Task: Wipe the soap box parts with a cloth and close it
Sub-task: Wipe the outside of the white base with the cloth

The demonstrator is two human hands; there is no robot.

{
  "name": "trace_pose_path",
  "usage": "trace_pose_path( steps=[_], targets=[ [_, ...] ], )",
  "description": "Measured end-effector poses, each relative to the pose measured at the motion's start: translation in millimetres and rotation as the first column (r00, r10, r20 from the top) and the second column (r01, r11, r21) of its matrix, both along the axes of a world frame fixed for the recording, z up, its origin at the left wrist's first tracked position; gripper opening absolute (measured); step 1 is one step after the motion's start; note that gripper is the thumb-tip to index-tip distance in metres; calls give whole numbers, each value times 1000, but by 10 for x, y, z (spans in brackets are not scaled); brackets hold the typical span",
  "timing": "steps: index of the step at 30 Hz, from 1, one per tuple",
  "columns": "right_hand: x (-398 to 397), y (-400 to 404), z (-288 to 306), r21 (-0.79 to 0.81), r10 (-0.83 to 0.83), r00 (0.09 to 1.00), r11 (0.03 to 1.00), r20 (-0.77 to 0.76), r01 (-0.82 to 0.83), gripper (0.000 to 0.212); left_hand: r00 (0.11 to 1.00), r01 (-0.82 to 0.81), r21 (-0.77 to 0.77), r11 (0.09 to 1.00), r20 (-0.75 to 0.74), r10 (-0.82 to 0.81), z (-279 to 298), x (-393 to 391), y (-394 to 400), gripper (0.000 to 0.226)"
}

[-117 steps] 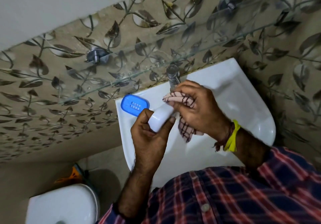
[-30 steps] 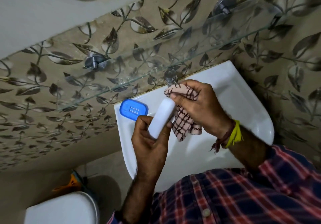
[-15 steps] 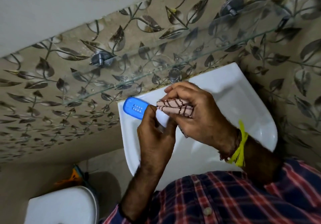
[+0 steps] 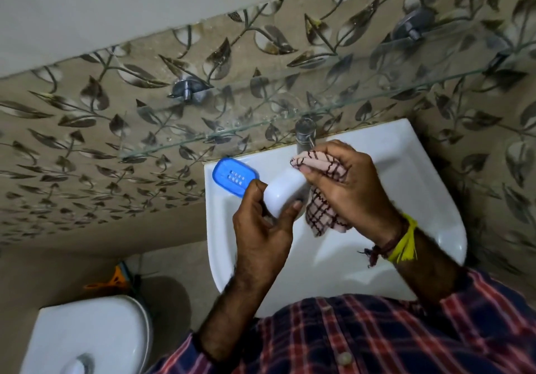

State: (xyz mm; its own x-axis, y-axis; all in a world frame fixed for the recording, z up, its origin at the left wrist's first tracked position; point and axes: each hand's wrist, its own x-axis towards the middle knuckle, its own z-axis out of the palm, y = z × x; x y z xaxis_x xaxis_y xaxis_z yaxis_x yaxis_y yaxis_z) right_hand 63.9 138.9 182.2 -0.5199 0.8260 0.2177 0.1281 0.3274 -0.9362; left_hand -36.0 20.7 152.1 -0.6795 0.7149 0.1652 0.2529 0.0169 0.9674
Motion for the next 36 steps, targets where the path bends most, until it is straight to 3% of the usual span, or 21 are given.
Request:
trace_pose_path(
  steps=[3, 5, 9, 14, 18, 23, 28, 33, 36],
  targets=[
    [-39, -139, 33, 163, 87, 996, 983, -17, -83, 16, 1000, -16, 8, 1000, 21, 16, -17, -35, 28, 31],
    [-76, -125, 4, 188, 96, 995, 978, -29, -89, 17, 1000, -10, 22, 1000, 30, 9, -17, -39, 44, 30],
    [-3, 0, -93, -104, -33, 997, 994, -73, 26, 16, 998, 8, 48, 999, 61, -11, -3, -19, 11, 29],
    [-39, -21, -120, -50, -22, 987, 999, -157, 14, 18, 980, 36, 117, 992, 193, -59, 18, -65, 45, 31],
    [14, -27, -210, -415, -62, 975, 909, -215, -33, 16, 968, 63, 155, 986, 229, -97, 11, -102, 26, 33],
    [-34, 25, -138, -271, -32, 968, 962, -248, -38, 16, 951, 92, 196, 976, 272, -145, 51, -142, 61, 35],
    [43, -51, -318, -430, -43, 975, 901, -220, -57, 17, 926, 56, 272, 961, 346, -151, 66, -190, 46, 36],
    [0, 41, -209, -363, 11, 975, 927, -224, -94, 17, 893, 20, 246, 969, 431, -128, 31, -147, 59, 30],
    [62, 0, -288, -487, 27, 963, 859, -266, -158, 21, 872, -5, 274, 962, 472, -129, 39, -197, 64, 32]
  ],
)
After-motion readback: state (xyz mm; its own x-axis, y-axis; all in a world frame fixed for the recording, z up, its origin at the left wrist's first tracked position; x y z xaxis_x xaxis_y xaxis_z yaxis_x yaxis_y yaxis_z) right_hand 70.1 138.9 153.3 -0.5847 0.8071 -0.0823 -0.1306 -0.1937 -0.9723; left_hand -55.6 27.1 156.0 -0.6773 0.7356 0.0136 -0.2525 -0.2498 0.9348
